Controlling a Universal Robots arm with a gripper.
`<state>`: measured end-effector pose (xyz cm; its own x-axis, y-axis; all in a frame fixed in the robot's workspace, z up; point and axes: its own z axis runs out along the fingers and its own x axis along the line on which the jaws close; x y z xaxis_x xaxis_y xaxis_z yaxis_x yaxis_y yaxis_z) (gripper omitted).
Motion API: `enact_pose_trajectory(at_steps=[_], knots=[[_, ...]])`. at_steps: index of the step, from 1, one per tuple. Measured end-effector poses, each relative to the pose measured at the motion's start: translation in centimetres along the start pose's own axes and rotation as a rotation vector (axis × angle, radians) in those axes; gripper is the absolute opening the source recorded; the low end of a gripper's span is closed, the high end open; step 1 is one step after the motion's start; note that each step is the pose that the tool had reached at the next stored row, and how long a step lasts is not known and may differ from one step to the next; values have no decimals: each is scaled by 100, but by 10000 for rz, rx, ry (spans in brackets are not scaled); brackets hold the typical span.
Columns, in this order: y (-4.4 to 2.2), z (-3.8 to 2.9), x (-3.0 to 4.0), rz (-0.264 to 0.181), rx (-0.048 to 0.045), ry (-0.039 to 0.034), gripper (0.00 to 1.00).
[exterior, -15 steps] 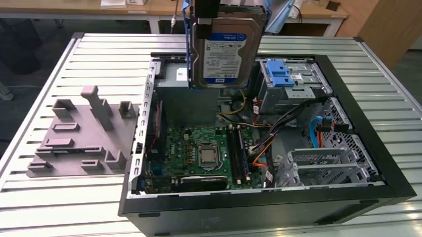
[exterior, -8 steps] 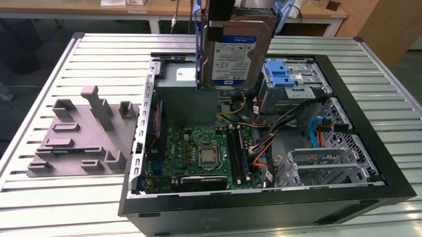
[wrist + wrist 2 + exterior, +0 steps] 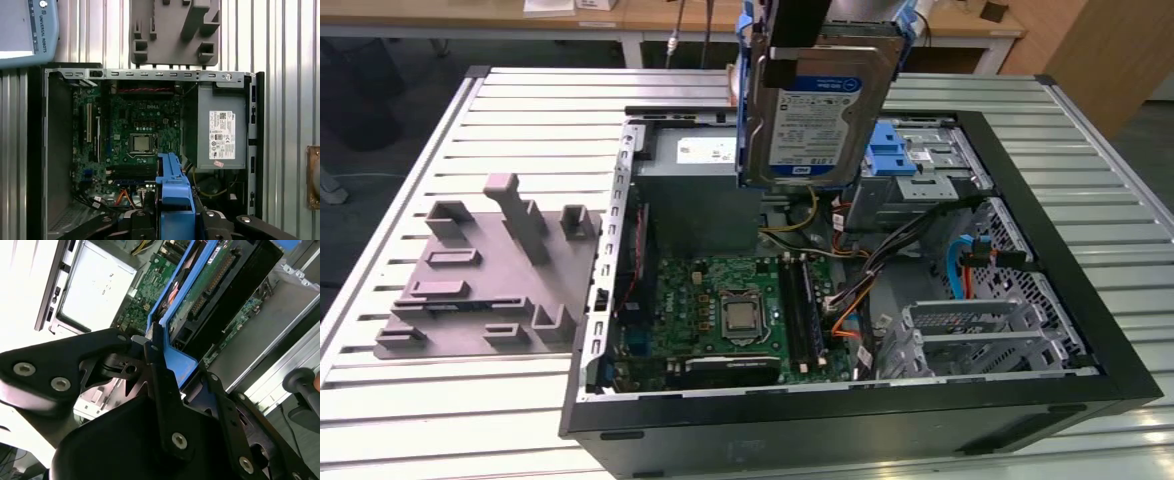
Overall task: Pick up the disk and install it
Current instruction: 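Pick up the disk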
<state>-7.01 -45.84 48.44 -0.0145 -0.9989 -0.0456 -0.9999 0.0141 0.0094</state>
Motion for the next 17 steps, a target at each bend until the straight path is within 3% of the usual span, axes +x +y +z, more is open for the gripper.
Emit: enact_pose_trajectory(at_steps=[3, 8, 17], knots=[[-35, 5, 11, -1, 1, 19, 36], [-42, 8, 99, 0, 3, 20, 36], [-43, 9, 103, 0, 3, 22, 36]])
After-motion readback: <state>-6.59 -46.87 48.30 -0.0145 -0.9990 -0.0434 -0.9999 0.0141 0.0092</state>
